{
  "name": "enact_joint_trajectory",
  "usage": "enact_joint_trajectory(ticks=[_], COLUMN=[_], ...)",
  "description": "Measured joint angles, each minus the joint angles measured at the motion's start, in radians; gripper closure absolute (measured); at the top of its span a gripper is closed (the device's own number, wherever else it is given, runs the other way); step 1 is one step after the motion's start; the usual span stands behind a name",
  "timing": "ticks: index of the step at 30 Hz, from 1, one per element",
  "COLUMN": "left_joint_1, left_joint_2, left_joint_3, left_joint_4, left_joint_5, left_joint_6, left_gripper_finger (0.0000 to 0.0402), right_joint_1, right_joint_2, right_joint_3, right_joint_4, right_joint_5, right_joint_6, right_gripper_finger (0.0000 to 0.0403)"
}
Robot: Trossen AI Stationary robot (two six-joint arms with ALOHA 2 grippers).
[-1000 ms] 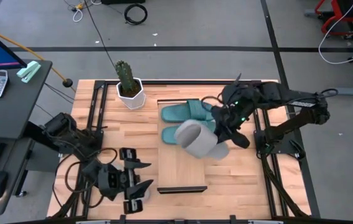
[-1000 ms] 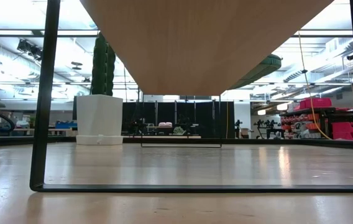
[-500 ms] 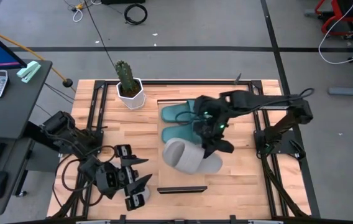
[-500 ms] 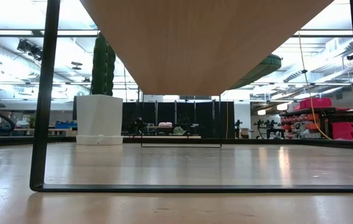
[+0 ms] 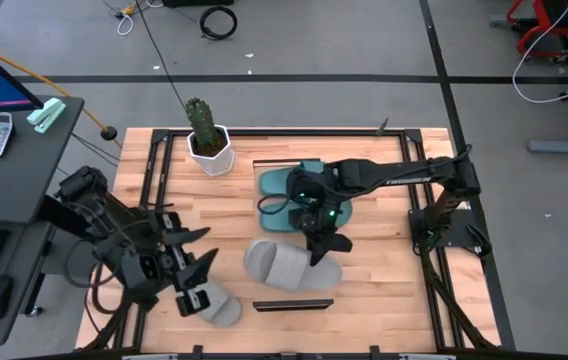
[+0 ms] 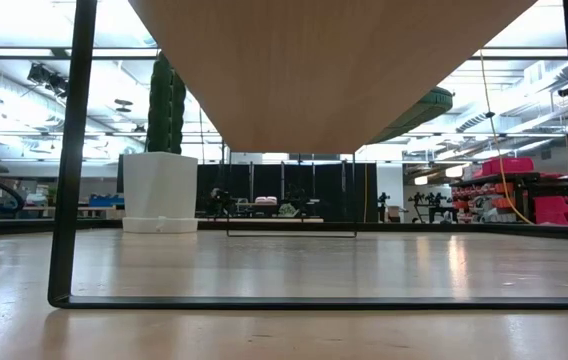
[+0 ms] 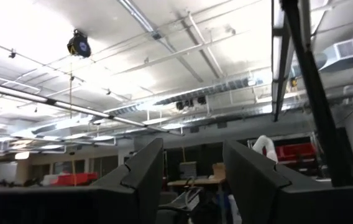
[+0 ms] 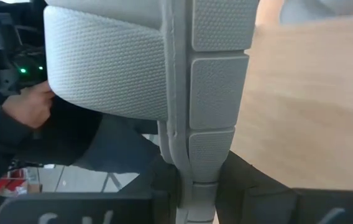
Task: Pick and place slides into the shelf
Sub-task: Put the right gray slide on the shelf
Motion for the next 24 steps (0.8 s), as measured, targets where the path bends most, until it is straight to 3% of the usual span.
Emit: enact_joint_trajectory(ticks=[4, 9, 15, 19, 24], left_joint_1=[-0.014, -0.026, -0.043, -0.06, -0.066], left_joint_2=[-0.025, -0.044, -0.065, -0.085, -0.102], left_joint_3=[0.0, 0.0, 0.0, 0.0, 0.0], left_joint_4=[-0.011, -0.013, -0.015, -0.019, -0.02], left_joint_5=[-0.02, -0.029, -0.05, -0.06, -0.06], left_joint_6=[0.031, 0.08, 0.115, 0.13, 0.143], left_gripper_finger=[0.023, 0.0228, 0.0229, 0.023, 0.0236], right_joint_1=[-0.002, 0.005, 0.019, 0.027, 0.04], right_joint_2=[0.034, 0.105, 0.215, 0.266, 0.289], right_joint_3=[0.055, 0.231, 0.423, 0.443, 0.441], right_joint_4=[0.034, 0.022, -0.183, -0.302, -0.369], right_joint_5=[-0.009, 0.029, 0.135, 0.252, 0.321], right_joint_6=[0.029, 0.016, -0.098, -0.138, -0.116], right_gripper_finger=[0.0331, 0.0331, 0.0331, 0.0331, 0.0331])
